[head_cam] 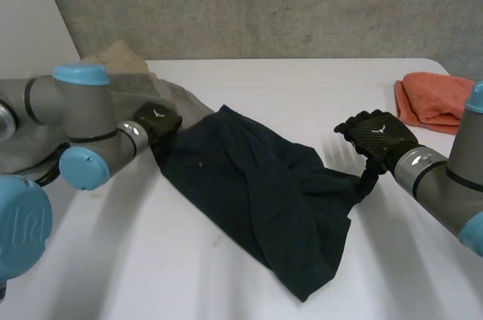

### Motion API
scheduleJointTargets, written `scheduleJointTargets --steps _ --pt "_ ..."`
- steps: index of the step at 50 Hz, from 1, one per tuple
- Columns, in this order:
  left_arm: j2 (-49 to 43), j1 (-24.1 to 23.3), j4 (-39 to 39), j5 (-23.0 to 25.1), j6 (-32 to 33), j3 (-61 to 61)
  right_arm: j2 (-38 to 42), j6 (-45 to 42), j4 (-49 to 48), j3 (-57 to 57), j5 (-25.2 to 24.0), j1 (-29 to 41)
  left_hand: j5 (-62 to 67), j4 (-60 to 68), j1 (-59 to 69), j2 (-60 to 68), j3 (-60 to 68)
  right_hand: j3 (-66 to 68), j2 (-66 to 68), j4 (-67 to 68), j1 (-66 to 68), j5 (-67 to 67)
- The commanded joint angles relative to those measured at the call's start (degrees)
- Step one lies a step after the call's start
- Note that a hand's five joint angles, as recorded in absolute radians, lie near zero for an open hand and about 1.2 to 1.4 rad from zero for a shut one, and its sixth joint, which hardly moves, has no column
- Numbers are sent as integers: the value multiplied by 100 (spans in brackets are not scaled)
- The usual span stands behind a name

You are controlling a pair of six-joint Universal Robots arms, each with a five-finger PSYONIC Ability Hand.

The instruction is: Fold the laundry.

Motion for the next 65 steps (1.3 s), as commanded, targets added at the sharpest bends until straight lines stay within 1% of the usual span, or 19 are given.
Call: scheduleJointTargets --steps 1,5,10,15,17,23,30,31,32,33,34,35,37,39,40,45,56,62,65 --pt "546 -29 598 -670 -504 591 -47 1 -52 -9 8 -24 1578 1367 1361 1368 1432 -195 -204 -218 -269 -273" --pt "889 -187 1257 -847 -1031 1294 -56 1 -61 -18 17 -33 1578 1367 1361 1368 1432 -195 -204 -218 -269 -273" --pt "1346 -669 1820 -733 -1672 2224 -117 36 -70 -44 69 -95 1578 1367 1361 1368 1432 -195 -204 -218 -269 -273" --pt "1584 -1224 1646 -654 -1972 2412 -170 89 -70 -80 61 -218 1578 1367 1361 1368 1432 -195 -204 -218 -269 -273" --pt "1645 -1382 1505 -680 -2034 2280 -179 98 -70 -97 52 -270 1578 1367 1361 1368 1432 -195 -204 -218 -269 -273" --pt "1953 -1857 1056 -627 -2289 726 -109 98 -61 -203 25 -516 1578 1367 1361 1368 1432 -195 -204 -218 -269 -273" --pt "1752 -2551 1530 -180 -2350 -804 -12 98 -26 -352 52 -727 1578 1367 1361 1368 1432 -195 -204 -218 -269 -273" --pt "1656 -2595 1583 -144 -2350 -918 -12 106 -26 -361 52 -745 1047 836 830 837 901 -195 -204 -218 -269 -273" --pt "1454 -2674 1636 -118 -2350 -1085 -12 106 -26 -370 26 -771 -1340 -1551 -1556 -1550 -1486 -195 -204 -218 -269 -273" --pt "1374 -2701 1688 -117 -2333 -1156 -21 115 -26 -361 25 -780 -2696 -2907 -2913 -2906 -2842 -195 -204 -218 -269 -273" --pt "1295 -2718 1715 -126 -2298 -1209 -38 115 -26 -370 25 -780 -3742 -3953 -3959 -3952 -3888 -195 -204 -218 -269 -273" --pt "1251 -2719 1741 -144 -2263 -1244 -47 124 -17 -370 17 -780 -4318 -4530 -4535 -4529 -4465 -195 -204 -218 -269 -273" --pt "1329 -2675 1855 -319 -2149 -1324 -56 124 -9 -352 -1 -763 -5330 -5541 -5547 -5540 -5476 -195 -204 -218 -269 -273" --pt "1495 -2561 1917 -538 -2113 -1385 -73 115 -9 -335 -36 -745 -5422 -5633 -5639 -5632 -5568 -195 -204 -218 -269 -273" --pt "1714 -2413 1961 -800 -2113 -1464 -108 107 -9 -308 -80 -702 -5422 -5633 -5639 -5632 -5568 -195 -204 -218 -269 -273" --pt "2383 -1972 1997 -1260 -2122 -1842 -301 10 9 -176 -247 -561 -5422 -5633 -5639 -5632 -5568 -195 -204 -218 -269 -273" --pt "3228 -856 1935 -1225 -1920 -3388 -768 -825 343 167 -818 98 -5200 -5411 -5417 -5410 -5346 -195 -204 -218 -269 -273" --pt "3202 -144 1970 -1155 -1656 -3846 -663 -720 387 44 -783 722 -5015 -5226 -5232 -5225 -5161 -127 -137 -151 -202 -205" --pt "3105 277 1935 -971 -1630 -3934 -382 -588 369 -167 -582 1056 -4879 -5091 -5096 -5090 -5026 -127 -137 -151 -202 -205"
